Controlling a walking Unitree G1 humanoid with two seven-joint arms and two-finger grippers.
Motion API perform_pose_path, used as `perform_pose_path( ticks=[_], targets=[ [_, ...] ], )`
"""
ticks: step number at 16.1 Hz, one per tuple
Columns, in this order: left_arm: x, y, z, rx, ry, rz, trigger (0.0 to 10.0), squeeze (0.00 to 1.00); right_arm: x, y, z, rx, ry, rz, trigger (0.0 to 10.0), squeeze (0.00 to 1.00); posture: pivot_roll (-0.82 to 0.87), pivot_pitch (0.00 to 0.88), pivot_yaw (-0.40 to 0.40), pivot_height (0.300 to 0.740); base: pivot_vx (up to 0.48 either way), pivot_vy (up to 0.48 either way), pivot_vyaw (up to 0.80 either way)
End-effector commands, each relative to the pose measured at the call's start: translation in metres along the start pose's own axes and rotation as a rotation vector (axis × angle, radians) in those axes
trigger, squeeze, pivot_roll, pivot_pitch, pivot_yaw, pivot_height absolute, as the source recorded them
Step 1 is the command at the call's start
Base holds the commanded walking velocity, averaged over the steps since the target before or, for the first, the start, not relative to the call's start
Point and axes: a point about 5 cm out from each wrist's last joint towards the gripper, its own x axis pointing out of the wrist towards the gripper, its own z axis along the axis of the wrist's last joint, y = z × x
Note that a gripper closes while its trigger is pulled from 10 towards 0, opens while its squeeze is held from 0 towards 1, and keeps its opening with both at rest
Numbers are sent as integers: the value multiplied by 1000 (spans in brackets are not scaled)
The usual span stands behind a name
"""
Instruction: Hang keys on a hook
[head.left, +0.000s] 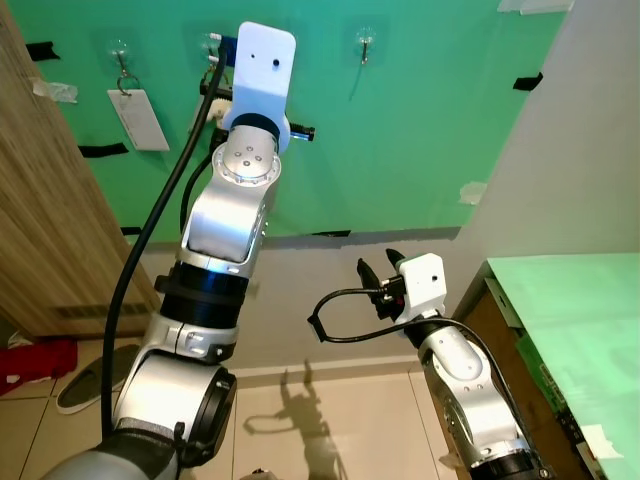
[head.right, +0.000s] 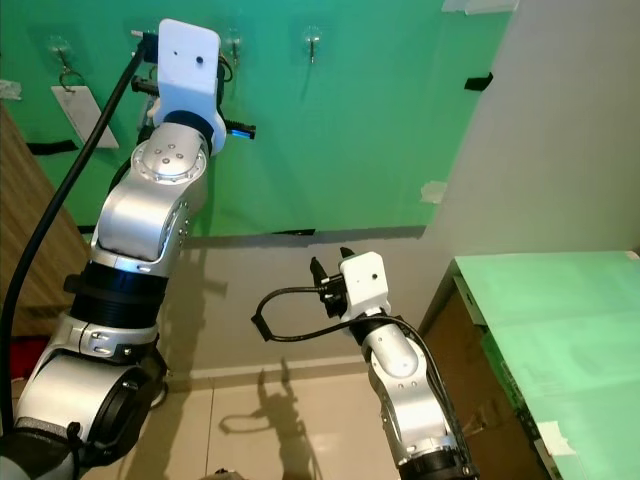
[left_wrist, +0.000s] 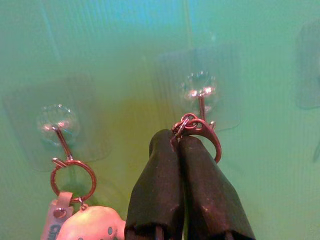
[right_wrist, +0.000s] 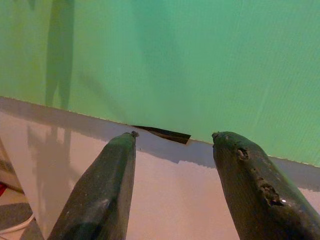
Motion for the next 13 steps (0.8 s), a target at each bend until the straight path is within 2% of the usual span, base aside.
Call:
perform_pose_path(
  ticks=[1, 13],
  targets=[
    [4, 1, 9, 8, -33, 15, 10000, 0, 0, 0, 2, -10, -6, 14, 10000, 0, 43, 0, 15, 740, 0, 0, 0],
    [25, -4, 10, 36, -53, 26, 10000, 0, -1, 3, 3, -8, -13, 20, 10000, 0, 34, 0, 26, 740, 0, 0, 0]
  ],
)
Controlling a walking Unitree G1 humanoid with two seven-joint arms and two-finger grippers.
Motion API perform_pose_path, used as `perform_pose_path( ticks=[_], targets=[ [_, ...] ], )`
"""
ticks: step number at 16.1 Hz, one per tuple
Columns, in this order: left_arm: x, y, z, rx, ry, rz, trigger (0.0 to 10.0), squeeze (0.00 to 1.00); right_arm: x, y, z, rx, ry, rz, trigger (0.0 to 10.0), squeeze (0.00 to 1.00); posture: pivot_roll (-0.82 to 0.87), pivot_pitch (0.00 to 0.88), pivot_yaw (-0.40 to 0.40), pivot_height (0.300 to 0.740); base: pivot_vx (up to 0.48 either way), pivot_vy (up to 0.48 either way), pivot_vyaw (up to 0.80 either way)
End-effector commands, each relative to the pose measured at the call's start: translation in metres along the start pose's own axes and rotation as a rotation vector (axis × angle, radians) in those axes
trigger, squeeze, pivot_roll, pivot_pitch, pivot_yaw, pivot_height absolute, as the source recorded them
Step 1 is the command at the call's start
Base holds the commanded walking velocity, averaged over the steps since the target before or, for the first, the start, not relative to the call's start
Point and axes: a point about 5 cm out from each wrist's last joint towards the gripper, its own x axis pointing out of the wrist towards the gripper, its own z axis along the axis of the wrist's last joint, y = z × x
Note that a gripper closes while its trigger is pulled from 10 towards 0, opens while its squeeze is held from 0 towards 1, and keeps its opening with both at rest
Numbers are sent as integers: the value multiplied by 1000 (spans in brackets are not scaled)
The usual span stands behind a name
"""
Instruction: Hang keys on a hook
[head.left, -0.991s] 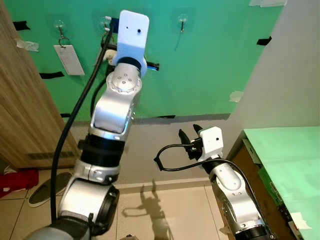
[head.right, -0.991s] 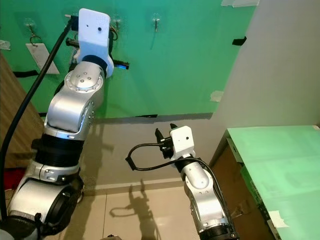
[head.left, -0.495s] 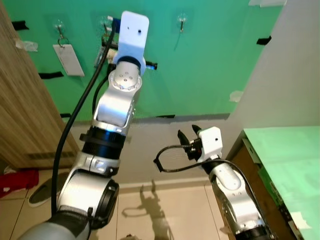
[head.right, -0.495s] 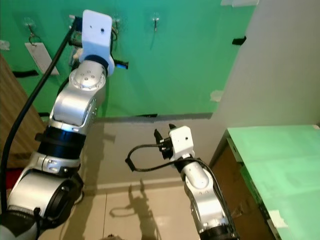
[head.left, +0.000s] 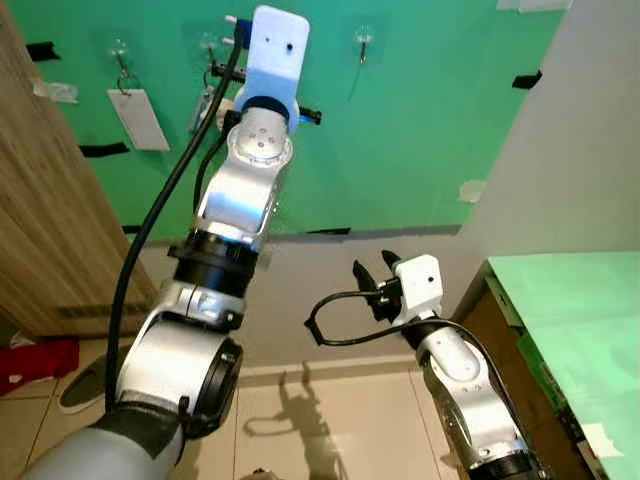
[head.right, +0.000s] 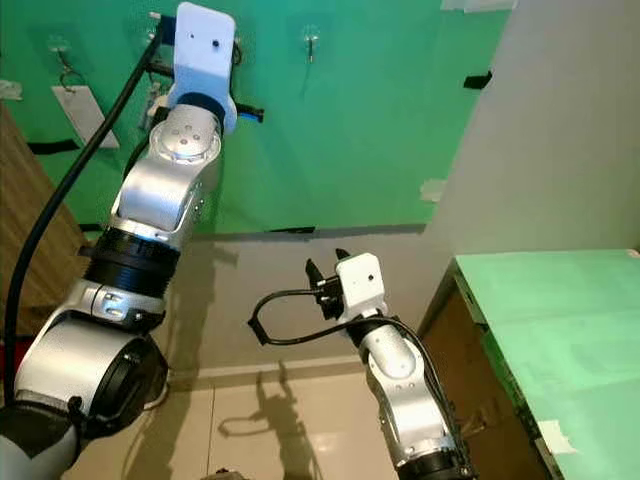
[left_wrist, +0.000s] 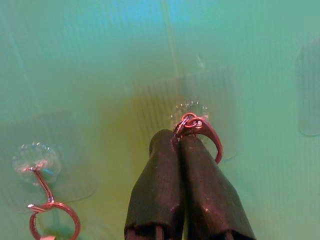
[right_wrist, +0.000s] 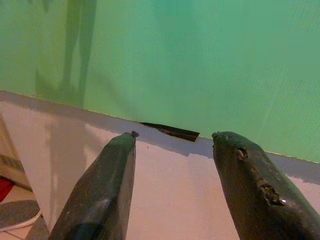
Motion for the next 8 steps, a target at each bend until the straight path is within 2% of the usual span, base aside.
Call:
perform_pose_path(
  ticks=[1, 8],
  targets=[
    [5, 1, 1, 9, 6, 12, 10000, 0, -1, 0, 3, -9, -13, -2, 10000, 0, 34, 0, 26, 740, 0, 0, 0],
    [17, -2, -17, 9, 106, 9, 10000, 0, -2, 0, 2, -6, -7, -4, 10000, 0, 26, 0, 30, 740, 0, 0, 0]
  ],
)
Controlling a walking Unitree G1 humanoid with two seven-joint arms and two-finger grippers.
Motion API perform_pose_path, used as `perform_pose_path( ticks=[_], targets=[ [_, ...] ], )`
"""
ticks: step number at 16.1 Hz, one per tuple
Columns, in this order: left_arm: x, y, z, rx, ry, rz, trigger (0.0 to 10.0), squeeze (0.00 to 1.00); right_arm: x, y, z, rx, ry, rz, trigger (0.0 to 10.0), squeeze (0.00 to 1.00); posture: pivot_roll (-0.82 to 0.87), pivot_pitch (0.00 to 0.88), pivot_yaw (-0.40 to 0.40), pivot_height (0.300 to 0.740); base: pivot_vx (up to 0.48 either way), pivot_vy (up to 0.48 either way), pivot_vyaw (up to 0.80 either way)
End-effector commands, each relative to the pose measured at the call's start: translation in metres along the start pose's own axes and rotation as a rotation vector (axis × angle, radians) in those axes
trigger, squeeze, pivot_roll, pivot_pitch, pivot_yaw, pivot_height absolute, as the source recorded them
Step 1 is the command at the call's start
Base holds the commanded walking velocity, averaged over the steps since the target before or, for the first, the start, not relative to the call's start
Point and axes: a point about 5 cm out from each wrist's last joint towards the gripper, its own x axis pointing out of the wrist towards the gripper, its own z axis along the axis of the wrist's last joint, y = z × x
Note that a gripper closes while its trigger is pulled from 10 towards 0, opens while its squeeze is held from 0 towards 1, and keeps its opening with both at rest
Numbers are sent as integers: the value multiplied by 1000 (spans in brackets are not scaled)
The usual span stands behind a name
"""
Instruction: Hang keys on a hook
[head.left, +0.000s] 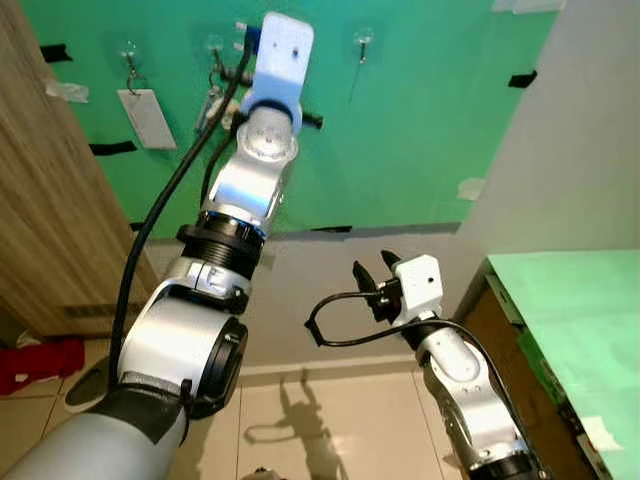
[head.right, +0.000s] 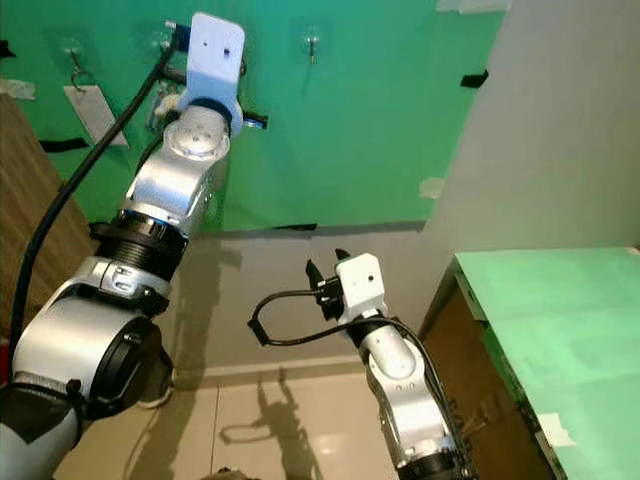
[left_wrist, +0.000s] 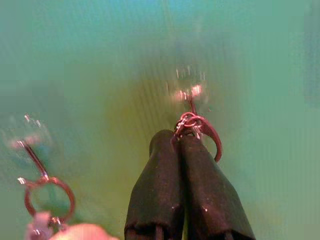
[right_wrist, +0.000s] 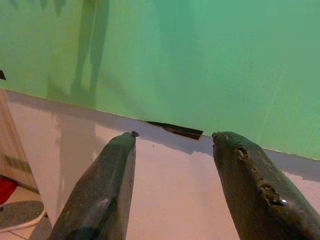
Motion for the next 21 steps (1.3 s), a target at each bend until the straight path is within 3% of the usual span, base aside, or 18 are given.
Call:
perform_pose_path(
  ticks=[1, 7, 8, 10, 13, 15, 19, 21],
  targets=[
    [4, 3, -2, -7, 33, 10, 10000, 0, -1, -1, 3, -8, -11, -3, 10000, 0, 26, 0, 30, 740, 0, 0, 0],
    [11, 8, -12, 12, 73, -13, 10000, 0, -2, 0, 3, -6, -7, -2, 10000, 0, 26, 0, 30, 740, 0, 0, 0],
    [11, 9, -11, -3, 58, -10, 10000, 1000, -2, 0, 3, -6, -7, -2, 10000, 0, 26, 0, 30, 740, 0, 0, 0],
    [12, 10, -7, 6, 25, -3, 10000, 1000, -2, 0, 3, -7, -7, -2, 10000, 0, 26, 0, 28, 740, 0, 0, 0],
    [11, 15, 10, 68, -112, 54, 10000, 1000, -3, 0, 3, -9, -7, -1, 10000, 0, 26, 0, 27, 740, 0, 0, 0],
    [10, 13, 11, 88, -131, 60, 10000, 1000, -3, -1, 3, -9, -5, -1, 10000, 0, 27, 0, 26, 740, 0, 0, 0],
    [2, 6, -8, 63, -45, 43, 10000, 1000, -4, -1, 2, -8, 0, 0, 10000, 0, 29, 0, 26, 740, 0, 0, 0],
    [-6, 6, -9, 55, -51, 40, 10000, 1000, -4, -1, 1, -7, 2, 1, 10000, 0, 33, 0, 23, 740, 0, 0, 0]
  ],
)
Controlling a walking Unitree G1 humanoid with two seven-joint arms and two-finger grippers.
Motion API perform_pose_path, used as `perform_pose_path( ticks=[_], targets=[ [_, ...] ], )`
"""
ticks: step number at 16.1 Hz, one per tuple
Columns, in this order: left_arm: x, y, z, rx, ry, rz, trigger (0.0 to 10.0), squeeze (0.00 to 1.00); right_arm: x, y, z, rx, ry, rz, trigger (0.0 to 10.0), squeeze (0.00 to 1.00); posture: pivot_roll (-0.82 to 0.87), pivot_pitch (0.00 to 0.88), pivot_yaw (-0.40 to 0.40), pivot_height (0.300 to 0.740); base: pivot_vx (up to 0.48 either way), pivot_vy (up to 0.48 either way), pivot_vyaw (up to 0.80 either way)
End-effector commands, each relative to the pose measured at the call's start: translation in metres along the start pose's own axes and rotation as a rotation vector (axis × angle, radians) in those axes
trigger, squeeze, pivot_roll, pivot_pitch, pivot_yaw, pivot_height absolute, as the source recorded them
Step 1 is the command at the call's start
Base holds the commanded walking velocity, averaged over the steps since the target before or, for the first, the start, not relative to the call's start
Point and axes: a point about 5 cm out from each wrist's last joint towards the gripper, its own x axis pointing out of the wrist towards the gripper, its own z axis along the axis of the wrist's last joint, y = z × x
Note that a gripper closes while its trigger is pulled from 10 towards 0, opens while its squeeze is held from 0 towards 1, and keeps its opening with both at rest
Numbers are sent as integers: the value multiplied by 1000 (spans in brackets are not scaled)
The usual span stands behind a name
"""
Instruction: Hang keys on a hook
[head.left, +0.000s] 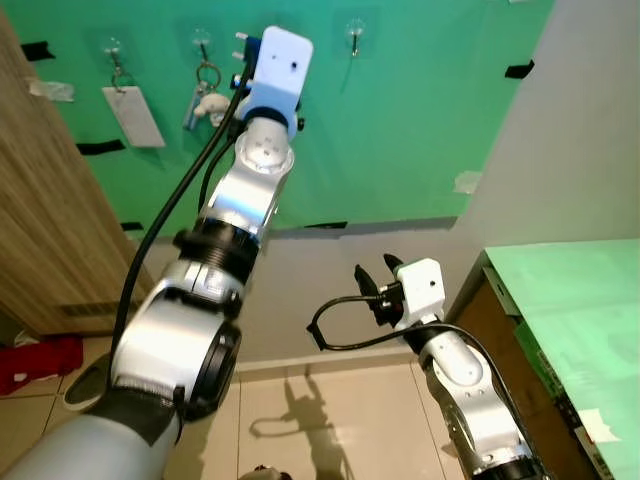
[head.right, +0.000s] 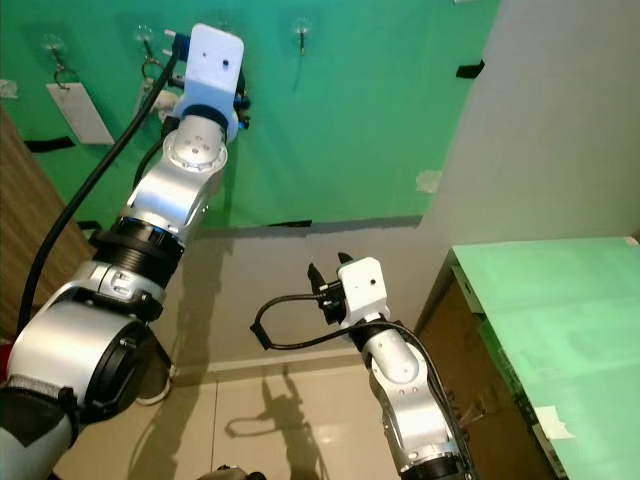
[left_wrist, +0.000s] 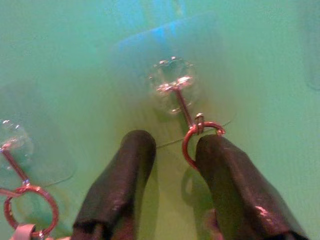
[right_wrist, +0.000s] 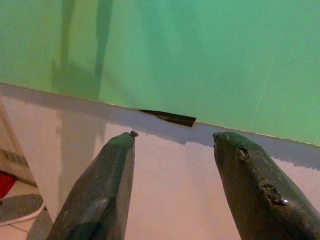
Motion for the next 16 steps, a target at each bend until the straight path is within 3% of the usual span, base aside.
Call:
perform_pose_path(
  ticks=[1, 4, 8, 13, 15, 16],
  targets=[
    [-4, 0, -3, 4, 24, -2, 10000, 1000, -1, 0, 2, -4, -3, 1, 10000, 0, 33, 0, 23, 740, 0, 0, 0],
    [-18, 8, -7, 0, 31, -15, 10000, 1000, -1, 2, 1, -3, 0, 7, 10000, 0, 46, 0, 17, 740, 0, 0, 0],
    [-31, 12, -26, 9, 111, -44, 10000, 1000, 1, 3, 1, -3, 6, 17, 10000, 0, 54, 0, 13, 740, 0, 0, 0],
    [-40, 9, -17, 10, 82, -70, 10000, 1000, -1, 2, 1, -4, 8, 15, 10000, 0, 54, 0, 13, 740, 0, 0, 0],
    [-47, 5, -7, 51, 7, -102, 10000, 1000, -1, 1, 0, -6, 9, 13, 10000, 0, 49, 0, 18, 740, 0, 0, 0],
    [-53, 3, -9, 67, -8, -132, 10000, 651, -1, 0, 1, -7, 3, 6, 10000, 0, 46, 0, 21, 740, 0, 0, 0]
  ],
)
